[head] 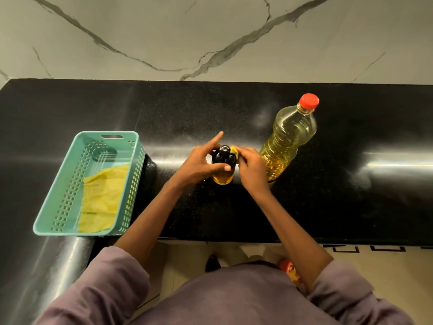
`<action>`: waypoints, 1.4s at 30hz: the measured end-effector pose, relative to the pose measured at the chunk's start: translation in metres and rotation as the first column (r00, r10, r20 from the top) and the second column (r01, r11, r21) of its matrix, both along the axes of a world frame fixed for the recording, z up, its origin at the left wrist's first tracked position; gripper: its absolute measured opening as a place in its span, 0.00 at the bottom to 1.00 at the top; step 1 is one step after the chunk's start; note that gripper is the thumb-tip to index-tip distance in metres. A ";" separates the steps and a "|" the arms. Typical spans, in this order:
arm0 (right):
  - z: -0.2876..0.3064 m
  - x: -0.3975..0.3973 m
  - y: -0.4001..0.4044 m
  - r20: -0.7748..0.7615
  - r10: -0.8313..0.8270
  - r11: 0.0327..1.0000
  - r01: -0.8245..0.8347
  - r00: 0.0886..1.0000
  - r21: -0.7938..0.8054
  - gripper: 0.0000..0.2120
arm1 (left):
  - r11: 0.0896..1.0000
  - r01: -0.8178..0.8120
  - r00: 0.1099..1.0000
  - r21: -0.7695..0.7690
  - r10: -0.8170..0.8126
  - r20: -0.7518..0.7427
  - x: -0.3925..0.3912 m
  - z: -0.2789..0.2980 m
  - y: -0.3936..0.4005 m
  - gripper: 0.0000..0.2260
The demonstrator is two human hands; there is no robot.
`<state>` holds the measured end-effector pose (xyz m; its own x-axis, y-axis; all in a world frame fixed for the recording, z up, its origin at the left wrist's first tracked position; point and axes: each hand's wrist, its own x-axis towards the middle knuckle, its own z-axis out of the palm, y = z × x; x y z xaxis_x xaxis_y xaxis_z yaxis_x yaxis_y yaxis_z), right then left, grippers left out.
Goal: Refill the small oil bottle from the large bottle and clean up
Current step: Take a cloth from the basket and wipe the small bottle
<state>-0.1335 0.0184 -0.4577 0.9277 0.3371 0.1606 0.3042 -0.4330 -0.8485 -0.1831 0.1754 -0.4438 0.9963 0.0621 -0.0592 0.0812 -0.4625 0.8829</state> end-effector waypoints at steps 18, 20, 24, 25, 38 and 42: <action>0.002 0.024 0.000 -0.455 0.421 0.907 -0.380 0.785 0.184 0.18 | 0.879 0.406 0.903 0.250 -0.343 -0.260 0.016 0.028 0.032 0.28; 0.001 0.029 0.002 -0.491 0.438 0.892 -0.433 0.753 0.131 0.17 | 0.852 0.445 0.884 0.276 -0.368 -0.290 0.020 0.030 0.033 0.28; -0.006 0.029 0.006 -0.427 0.430 0.852 -0.514 0.796 -0.102 0.11 | 0.777 0.535 0.834 0.333 -0.421 -0.357 0.027 0.034 0.033 0.32; -0.008 0.028 0.006 -0.400 0.423 0.840 -0.518 0.813 -0.165 0.10 | 0.758 0.546 0.827 0.358 -0.418 -0.377 0.027 0.035 0.034 0.35; -0.004 -0.018 -0.020 -0.239 0.073 0.980 -0.026 0.968 0.195 0.13 | 0.810 -0.181 0.981 0.558 0.108 0.162 -0.046 0.008 -0.010 0.30; 0.007 -0.019 -0.010 -0.164 0.087 0.985 -0.060 0.983 0.163 0.15 | 0.749 -0.345 0.937 0.566 0.246 0.246 -0.035 0.002 -0.030 0.28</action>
